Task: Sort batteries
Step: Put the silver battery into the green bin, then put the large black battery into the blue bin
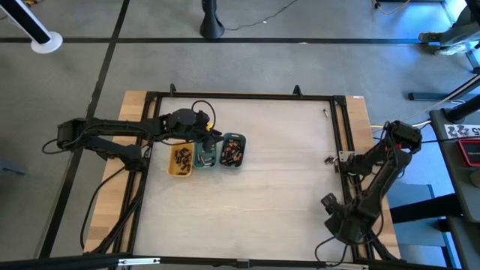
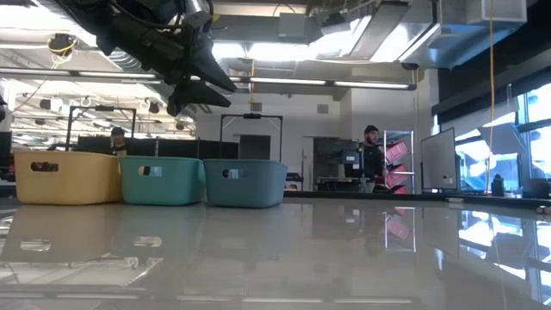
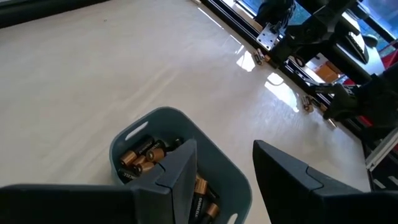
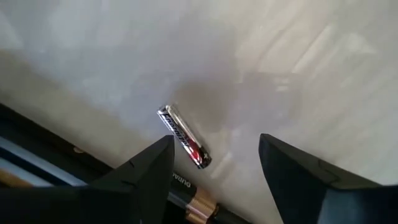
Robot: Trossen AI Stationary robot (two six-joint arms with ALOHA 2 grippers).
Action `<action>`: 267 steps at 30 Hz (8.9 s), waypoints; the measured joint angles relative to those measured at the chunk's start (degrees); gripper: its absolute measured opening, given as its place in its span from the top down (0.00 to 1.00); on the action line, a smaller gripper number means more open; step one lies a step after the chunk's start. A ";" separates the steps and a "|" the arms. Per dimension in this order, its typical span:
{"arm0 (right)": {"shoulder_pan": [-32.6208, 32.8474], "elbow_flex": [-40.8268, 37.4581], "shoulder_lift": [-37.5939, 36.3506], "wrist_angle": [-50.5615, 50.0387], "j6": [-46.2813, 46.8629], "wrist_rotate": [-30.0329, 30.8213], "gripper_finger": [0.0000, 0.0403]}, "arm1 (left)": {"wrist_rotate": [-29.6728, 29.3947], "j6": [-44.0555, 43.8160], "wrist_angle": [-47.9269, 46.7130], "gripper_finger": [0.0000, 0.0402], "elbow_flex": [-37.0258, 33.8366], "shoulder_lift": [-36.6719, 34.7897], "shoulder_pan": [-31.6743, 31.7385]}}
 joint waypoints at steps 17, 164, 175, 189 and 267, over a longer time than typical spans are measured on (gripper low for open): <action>4.27 0.22 6.51 3.22 -0.30 4.64 0.59 | -0.37 -5.85 0.17 0.63 0.00 0.00 -0.02; -63.93 18.56 6.71 53.71 -17.97 5.69 0.85 | 16.67 16.41 27.15 0.94 -0.20 7.87 -4.20; -63.90 18.73 4.43 42.63 -19.60 7.01 0.46 | 16.72 16.23 18.70 0.94 -0.39 7.80 0.48; -63.77 18.73 -7.43 9.44 -14.84 21.16 0.39 | 9.37 10.76 -14.98 0.93 -0.37 1.62 4.77; -22.43 -8.78 -6.36 -7.93 28.53 -16.86 0.39 | 14.13 9.89 -1.16 0.68 4.70 1.84 8.02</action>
